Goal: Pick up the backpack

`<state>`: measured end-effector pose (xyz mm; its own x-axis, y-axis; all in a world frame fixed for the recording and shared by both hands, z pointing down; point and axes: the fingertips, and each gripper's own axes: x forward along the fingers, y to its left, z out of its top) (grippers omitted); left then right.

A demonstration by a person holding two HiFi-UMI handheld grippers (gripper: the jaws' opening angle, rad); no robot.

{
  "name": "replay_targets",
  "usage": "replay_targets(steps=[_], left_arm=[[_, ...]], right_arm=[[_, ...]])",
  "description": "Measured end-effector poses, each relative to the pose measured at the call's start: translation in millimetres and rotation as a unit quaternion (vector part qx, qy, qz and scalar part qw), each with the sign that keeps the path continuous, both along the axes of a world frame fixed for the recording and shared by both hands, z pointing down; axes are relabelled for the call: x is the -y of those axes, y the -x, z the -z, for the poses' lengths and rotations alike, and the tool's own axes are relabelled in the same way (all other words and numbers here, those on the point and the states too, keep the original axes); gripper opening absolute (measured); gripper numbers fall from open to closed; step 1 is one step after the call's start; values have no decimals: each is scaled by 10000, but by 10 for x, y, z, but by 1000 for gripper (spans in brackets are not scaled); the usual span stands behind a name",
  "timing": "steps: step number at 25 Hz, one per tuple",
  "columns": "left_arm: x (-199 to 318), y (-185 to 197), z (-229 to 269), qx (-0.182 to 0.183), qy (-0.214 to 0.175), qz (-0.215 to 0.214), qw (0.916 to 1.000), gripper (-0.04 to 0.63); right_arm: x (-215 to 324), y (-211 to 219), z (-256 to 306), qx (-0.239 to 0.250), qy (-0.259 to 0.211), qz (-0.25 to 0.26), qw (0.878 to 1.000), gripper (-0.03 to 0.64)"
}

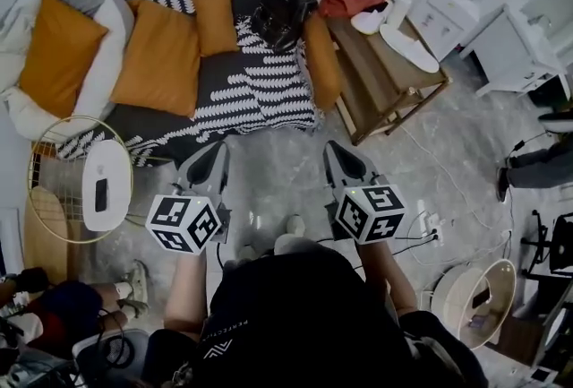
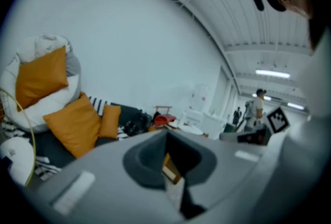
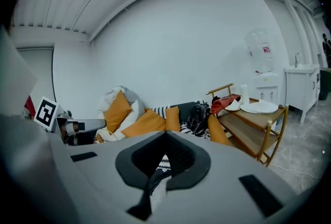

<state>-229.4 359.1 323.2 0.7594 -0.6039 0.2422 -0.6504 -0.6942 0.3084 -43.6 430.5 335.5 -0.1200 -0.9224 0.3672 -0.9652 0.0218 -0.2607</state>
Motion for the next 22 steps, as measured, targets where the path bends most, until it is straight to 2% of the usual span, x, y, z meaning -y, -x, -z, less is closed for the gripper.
replay_targets(steps=[5, 9, 14, 22], left_arm=[[22, -352, -42, 198, -69, 77, 9998, 8], [83, -496, -106, 228, 41, 261, 9994, 8], [142, -542, -221, 318, 189, 463, 9982, 8], [503, -580, -314, 517, 186, 486, 9973, 8]], right_arm=[[146, -384, -39, 48, 27, 81, 10000, -5], [256, -561, -110, 0, 80, 172, 9998, -5], [328, -621, -198, 18, 155, 312, 9994, -5], [646, -601, -287, -19, 256, 401, 9989, -5]])
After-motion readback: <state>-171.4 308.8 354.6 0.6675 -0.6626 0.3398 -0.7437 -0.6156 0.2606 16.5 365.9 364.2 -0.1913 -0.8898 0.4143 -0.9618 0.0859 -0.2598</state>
